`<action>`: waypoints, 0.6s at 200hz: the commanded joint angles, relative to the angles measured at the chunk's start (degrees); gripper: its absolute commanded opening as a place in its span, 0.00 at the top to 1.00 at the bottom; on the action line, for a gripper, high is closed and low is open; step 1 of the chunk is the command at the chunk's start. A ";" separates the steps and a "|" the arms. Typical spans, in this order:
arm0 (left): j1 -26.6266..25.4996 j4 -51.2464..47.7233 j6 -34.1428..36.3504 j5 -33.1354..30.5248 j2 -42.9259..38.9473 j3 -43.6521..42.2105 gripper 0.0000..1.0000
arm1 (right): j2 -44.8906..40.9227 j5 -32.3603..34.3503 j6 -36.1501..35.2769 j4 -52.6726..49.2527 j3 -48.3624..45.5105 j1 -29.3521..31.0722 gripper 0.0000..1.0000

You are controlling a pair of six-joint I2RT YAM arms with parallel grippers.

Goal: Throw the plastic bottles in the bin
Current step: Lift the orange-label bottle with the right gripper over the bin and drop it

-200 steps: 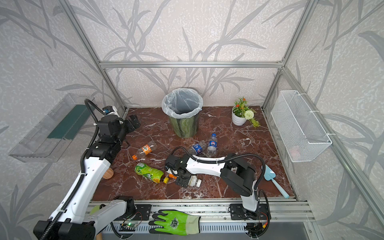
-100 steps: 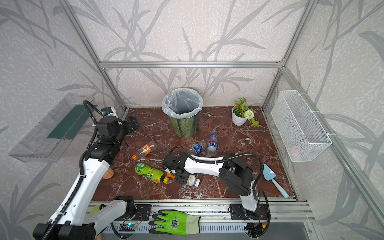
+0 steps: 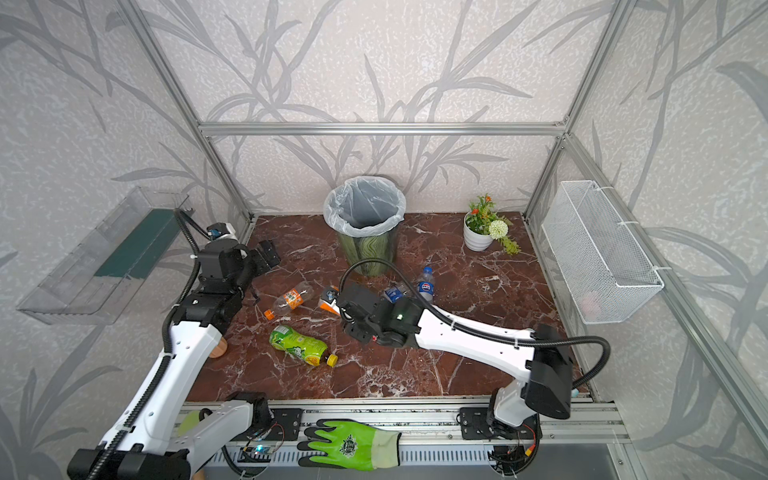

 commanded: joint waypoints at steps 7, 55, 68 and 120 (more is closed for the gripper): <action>0.17 -0.36 -1.19 -2.38 -1.05 -1.64 0.01 | -9.48 8.38 -9.47 23.38 -4.35 -1.16 0.55; 0.09 -1.81 -4.53 -2.66 -2.43 -3.77 0.01 | -15.07 4.82 -24.92 53.23 -3.89 -3.91 0.54; 0.10 -1.66 -5.04 -2.22 -3.37 -4.73 0.01 | -14.47 1.78 -26.59 57.55 -1.82 -4.91 0.54; -0.04 -2.67 -7.69 -0.80 -5.53 -7.87 0.01 | -4.85 -8.59 -13.56 64.56 6.05 -17.58 0.54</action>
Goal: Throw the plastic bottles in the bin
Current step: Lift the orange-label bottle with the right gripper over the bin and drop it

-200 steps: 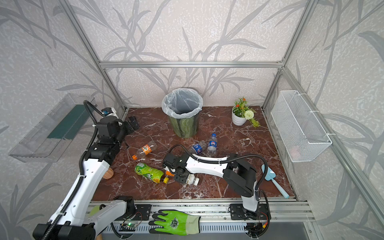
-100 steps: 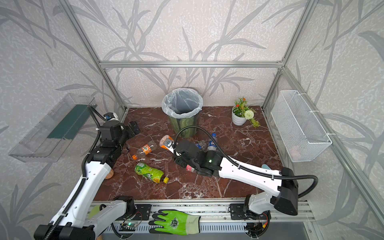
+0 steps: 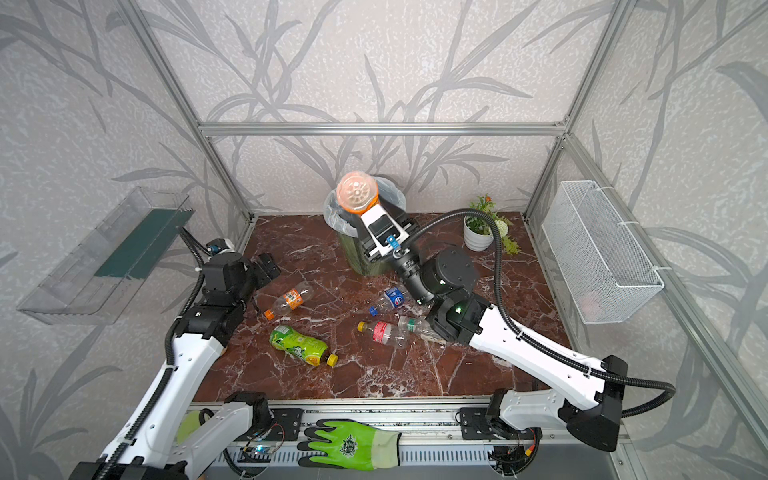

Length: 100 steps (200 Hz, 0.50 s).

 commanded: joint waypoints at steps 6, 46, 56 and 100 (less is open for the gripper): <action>-0.01 -1.62 -2.93 0.48 -1.06 -1.44 0.01 | 8.06 -6.84 11.50 5.58 4.79 -8.19 0.54; -0.19 -3.94 -3.89 1.50 -0.06 -0.88 0.01 | 30.80 -11.19 24.76 -11.55 22.31 -17.53 0.38; -0.40 -5.59 -4.38 0.81 -0.47 -0.22 0.01 | 34.15 -11.55 24.66 -16.98 27.20 -18.29 0.32; -3.66 -10.74 -6.73 -6.03 -7.07 0.88 0.01 | 26.99 -8.90 22.17 -17.65 25.65 -19.10 0.10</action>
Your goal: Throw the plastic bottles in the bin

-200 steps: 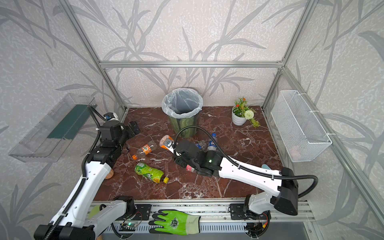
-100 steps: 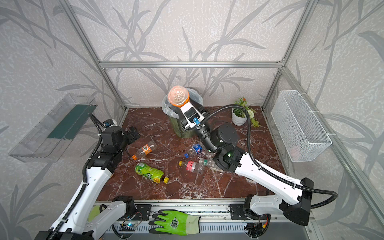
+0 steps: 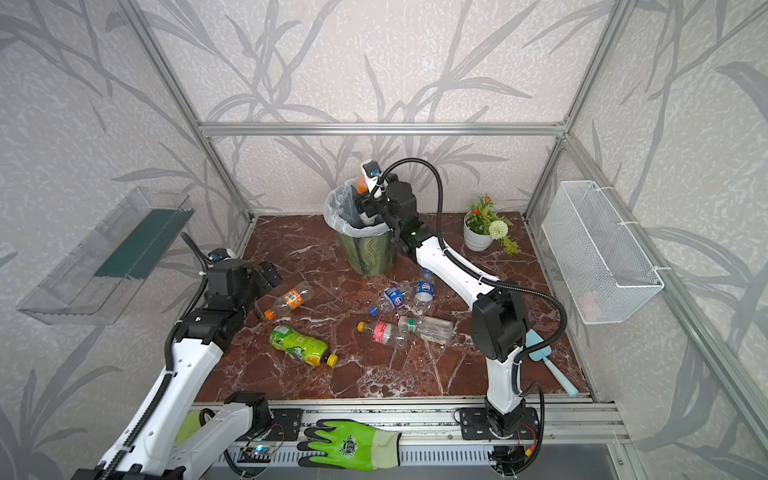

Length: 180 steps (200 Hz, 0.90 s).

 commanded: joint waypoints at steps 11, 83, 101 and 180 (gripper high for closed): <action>-2.73 -5.76 -4.15 -6.37 -5.53 2.43 0.01 | -14.28 0.49 -0.26 1.96 -1.35 0.04 0.09; -11.27 -22.52 -20.34 -12.48 -9.30 2.79 0.01 | -36.00 6.23 -3.87 4.25 -25.12 -0.30 0.07; -13.67 -25.93 -24.92 -13.56 -9.19 2.29 0.01 | -39.57 8.42 -2.19 3.40 -31.78 -1.27 0.06; -24.31 -32.61 -48.86 -7.65 -8.72 -6.73 0.01 | -53.46 12.03 10.79 -1.85 -55.71 -9.31 0.05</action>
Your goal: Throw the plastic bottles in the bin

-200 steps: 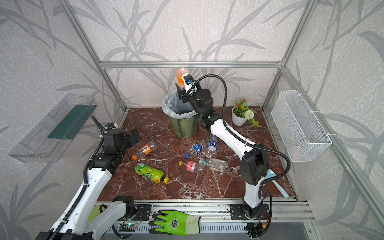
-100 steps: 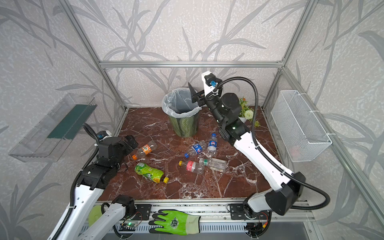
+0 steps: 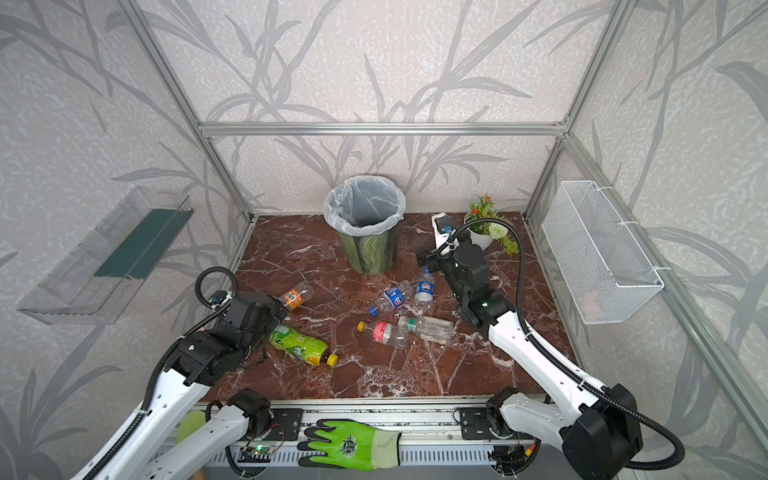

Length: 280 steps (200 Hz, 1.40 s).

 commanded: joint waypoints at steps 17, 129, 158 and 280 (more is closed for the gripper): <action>-3.95 -1.61 -15.65 4.12 -0.12 -7.56 0.01 | -7.58 2.15 7.79 -2.30 -6.67 -3.95 0.05; -6.66 13.37 -19.66 9.01 13.50 -15.61 0.01 | -12.32 3.03 11.54 -7.05 -11.33 -6.36 0.05; -6.48 19.03 -18.26 10.75 16.73 -17.28 0.03 | -12.49 3.21 11.71 -7.97 -11.34 -6.43 0.05; -4.41 25.30 -16.11 14.18 22.26 -19.42 0.36 | -13.03 3.21 12.85 -8.43 -11.88 -6.74 0.05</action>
